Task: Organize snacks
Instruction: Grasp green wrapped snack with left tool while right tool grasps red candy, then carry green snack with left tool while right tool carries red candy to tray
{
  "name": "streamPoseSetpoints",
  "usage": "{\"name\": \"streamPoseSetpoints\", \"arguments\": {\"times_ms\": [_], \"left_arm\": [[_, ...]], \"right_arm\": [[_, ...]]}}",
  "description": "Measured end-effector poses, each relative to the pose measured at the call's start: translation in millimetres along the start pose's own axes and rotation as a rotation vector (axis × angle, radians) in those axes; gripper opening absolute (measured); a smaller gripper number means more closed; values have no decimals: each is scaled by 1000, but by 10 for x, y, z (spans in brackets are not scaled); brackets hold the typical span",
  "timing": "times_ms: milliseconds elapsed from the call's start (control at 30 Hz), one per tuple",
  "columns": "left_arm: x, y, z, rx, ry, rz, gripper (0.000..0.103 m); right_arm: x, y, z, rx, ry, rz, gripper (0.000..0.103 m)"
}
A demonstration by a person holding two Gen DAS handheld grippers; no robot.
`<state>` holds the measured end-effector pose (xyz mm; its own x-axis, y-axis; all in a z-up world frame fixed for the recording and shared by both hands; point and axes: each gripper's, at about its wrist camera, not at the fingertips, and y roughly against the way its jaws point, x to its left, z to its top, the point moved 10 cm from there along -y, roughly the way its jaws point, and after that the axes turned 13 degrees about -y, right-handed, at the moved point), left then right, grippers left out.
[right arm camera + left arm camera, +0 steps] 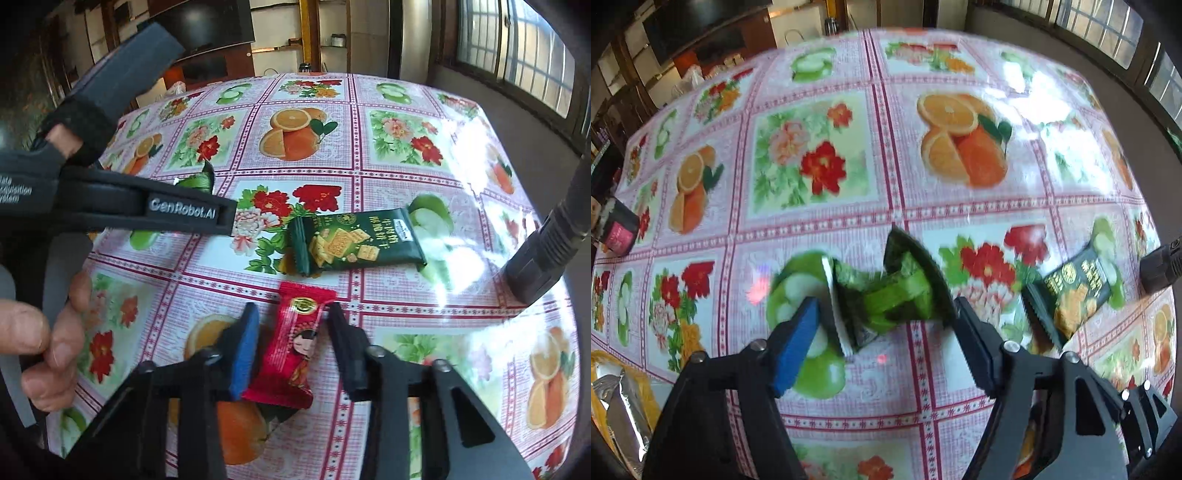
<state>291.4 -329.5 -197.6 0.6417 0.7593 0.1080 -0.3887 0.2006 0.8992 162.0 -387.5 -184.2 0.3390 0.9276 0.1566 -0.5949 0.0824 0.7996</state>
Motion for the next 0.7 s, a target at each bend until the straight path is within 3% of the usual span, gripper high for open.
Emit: {"name": "streamPoseSetpoints", "arguments": {"times_ms": [33, 267, 700], "left_arm": [[-20, 17, 19, -13, -11, 2, 57], [-60, 129, -66, -36, -4, -46, 46], [-61, 777, -802, -97, 59, -87, 45]], "right_arm": [[-9, 10, -4, 1, 1, 1, 20], [-27, 114, -44, 0, -33, 60, 19], [137, 692, -298, -34, -74, 213, 19]]}}
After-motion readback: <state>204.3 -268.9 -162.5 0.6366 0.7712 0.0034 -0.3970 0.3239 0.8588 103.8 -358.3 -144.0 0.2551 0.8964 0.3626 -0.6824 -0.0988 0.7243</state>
